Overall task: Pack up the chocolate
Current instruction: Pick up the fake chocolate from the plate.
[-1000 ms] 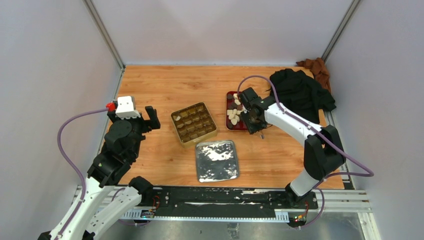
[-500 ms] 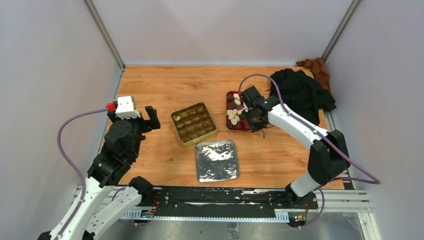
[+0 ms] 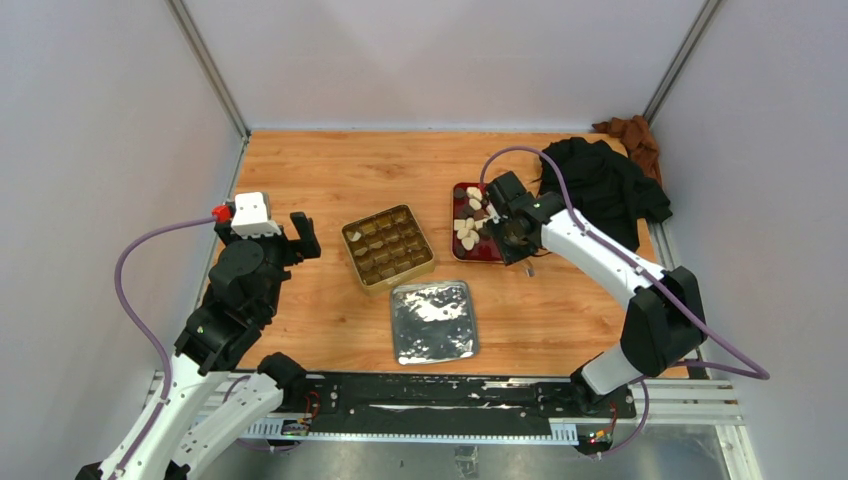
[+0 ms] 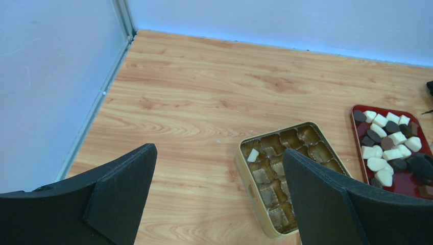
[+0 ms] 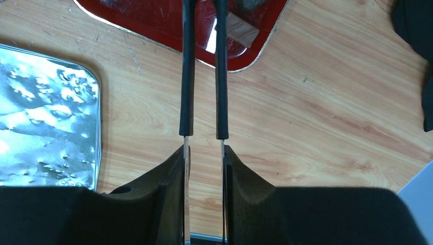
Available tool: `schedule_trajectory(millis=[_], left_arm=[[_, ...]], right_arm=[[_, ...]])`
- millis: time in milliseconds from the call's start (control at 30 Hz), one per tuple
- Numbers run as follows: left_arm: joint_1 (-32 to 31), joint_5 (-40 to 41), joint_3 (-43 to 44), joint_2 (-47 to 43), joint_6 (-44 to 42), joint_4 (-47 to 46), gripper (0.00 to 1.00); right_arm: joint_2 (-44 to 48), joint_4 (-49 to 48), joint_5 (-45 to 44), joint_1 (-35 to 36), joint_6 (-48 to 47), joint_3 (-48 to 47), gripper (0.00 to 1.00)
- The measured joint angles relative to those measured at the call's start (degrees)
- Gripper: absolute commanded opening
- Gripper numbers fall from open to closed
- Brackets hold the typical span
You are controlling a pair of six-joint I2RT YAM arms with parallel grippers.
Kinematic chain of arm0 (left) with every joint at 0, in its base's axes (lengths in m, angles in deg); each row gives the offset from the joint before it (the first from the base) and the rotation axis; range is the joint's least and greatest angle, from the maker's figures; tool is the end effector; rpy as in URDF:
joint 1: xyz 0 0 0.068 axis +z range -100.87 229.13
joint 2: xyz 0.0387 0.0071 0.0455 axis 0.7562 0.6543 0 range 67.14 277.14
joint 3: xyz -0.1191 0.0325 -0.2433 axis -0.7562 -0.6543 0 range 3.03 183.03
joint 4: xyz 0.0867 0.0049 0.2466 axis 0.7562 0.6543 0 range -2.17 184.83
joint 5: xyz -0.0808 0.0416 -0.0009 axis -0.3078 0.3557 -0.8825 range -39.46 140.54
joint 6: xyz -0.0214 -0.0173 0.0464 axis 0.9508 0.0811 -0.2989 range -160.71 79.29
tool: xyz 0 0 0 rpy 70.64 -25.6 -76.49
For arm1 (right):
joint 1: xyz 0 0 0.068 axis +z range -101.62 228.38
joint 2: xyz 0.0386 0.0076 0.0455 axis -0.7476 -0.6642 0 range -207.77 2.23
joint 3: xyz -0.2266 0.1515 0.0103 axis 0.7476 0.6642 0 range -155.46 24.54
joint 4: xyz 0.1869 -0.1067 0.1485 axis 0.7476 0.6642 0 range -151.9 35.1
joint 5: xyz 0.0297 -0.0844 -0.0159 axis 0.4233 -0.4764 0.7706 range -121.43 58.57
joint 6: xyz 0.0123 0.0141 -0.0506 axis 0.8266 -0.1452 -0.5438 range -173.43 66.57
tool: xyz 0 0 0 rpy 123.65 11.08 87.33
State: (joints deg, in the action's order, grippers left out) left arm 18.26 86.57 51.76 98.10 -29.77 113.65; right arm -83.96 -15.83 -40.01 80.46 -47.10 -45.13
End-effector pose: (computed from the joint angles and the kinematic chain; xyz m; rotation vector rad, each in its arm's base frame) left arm 0.1054 -0.0386 0.3667 -0.1703 1.6757 -0.0099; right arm 0.2609 0.1574 0.2678 -0.5415 2.5862 0.0248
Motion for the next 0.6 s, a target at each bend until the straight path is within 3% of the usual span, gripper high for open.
schedule_trajectory(millis=[600], left_arm=[[0.00,0.00,0.00,0.00,0.00,0.00,1.00]], right_arm=[[-3.89,-0.09,0.28,-0.50,-0.37,-0.04,0.38]])
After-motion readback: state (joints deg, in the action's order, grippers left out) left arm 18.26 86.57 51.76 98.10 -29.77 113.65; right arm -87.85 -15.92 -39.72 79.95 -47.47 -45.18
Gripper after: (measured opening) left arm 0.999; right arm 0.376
